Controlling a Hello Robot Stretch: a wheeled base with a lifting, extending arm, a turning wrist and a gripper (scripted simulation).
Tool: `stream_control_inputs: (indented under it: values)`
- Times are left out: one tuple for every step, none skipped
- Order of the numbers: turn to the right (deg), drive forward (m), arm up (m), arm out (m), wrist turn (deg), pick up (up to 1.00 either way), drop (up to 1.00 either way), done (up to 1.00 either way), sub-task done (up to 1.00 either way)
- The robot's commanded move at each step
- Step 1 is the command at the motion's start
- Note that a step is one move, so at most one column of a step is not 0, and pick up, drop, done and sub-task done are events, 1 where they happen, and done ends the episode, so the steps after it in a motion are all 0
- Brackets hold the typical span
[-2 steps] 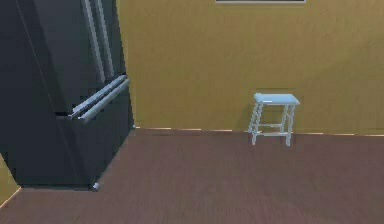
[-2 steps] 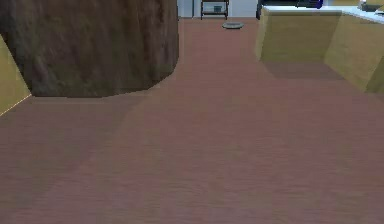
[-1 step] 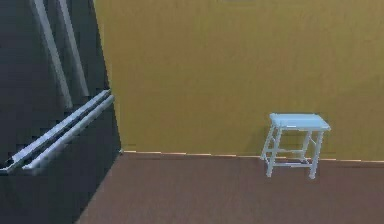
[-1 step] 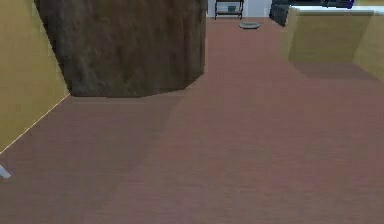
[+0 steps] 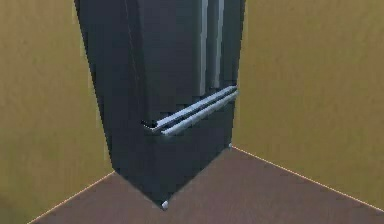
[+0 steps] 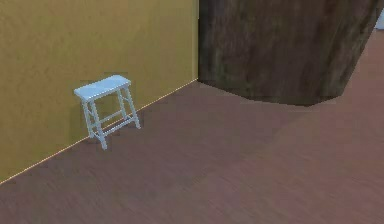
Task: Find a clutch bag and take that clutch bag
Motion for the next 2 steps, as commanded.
stream_control_inputs:
  values:
    - [0.0,0.25,0.00,0.00,0.0,0.00,0.00,0.00,0.00]
    - [-45.0,0.00,0.00,0.00,0.0,0.00,0.00,0.00,0.00]
